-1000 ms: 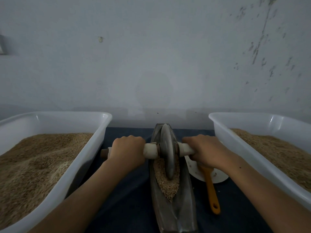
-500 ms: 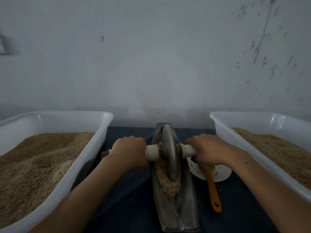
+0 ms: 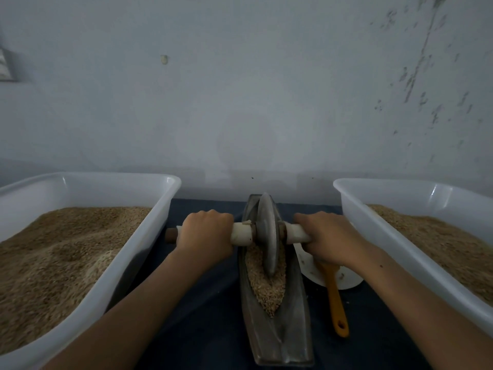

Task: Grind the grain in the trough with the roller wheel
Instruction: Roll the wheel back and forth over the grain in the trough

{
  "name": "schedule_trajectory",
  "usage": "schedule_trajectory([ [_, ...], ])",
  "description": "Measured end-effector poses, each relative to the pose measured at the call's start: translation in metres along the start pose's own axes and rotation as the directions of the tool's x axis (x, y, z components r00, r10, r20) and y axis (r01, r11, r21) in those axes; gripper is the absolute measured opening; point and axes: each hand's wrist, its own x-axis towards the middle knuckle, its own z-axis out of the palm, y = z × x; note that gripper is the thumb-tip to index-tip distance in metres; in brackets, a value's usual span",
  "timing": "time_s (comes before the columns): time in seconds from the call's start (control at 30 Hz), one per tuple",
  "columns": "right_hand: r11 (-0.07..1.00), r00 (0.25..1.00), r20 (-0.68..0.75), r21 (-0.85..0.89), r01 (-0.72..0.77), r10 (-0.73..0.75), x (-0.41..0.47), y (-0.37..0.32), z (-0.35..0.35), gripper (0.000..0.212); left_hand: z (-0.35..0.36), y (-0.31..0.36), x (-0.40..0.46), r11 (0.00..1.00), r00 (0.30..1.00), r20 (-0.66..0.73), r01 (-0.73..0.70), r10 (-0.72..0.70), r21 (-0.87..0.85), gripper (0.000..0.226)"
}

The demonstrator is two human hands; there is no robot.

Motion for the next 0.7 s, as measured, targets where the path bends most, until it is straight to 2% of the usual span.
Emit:
schedule_trajectory([
  [0.13,0.999,0.98,0.201,0.05,0.001,-0.011,0.002,-0.001,-0.014,0.018,-0.004,-0.002,0.001,0.999,0.99,0.134,-0.031,0.033,-0.019,0.023],
  [0.2,0.999,0.972,0.234,0.053,0.005,-0.018,0.001,-0.002,-0.017,0.021,-0.006,-0.003,0.002,0.998,0.982,0.182,-0.047,0.053,-0.041,0.022],
  [0.33,0.998,0.984,0.177,0.062,-0.001,-0.01,-0.001,-0.001,-0.013,0.018,-0.004,-0.004,0.003,0.998,0.982,0.185,-0.036,0.043,-0.042,0.026],
  [0.5,1.0,1.0,-0.007,-0.03,-0.007,0.007,0.0,-0.002,-0.001,0.019,0.003,-0.002,0.001,1.0,1.0,-0.016,-0.002,0.002,-0.005,0.02],
  [0.57,0.998,0.998,-0.07,-0.062,-0.011,0.007,0.0,-0.002,0.003,0.022,0.004,-0.001,0.001,1.0,0.999,-0.043,0.003,-0.003,-0.011,0.019],
  [0.63,0.998,0.998,-0.065,-0.06,-0.015,0.011,0.001,-0.002,0.002,0.022,0.004,-0.001,0.002,1.0,0.999,-0.041,0.001,-0.001,-0.009,0.018],
  [0.7,0.999,1.0,-0.001,-0.038,-0.016,0.016,0.0,-0.002,-0.001,0.021,0.004,-0.002,0.002,1.0,1.0,-0.019,-0.007,0.006,-0.003,0.019],
])
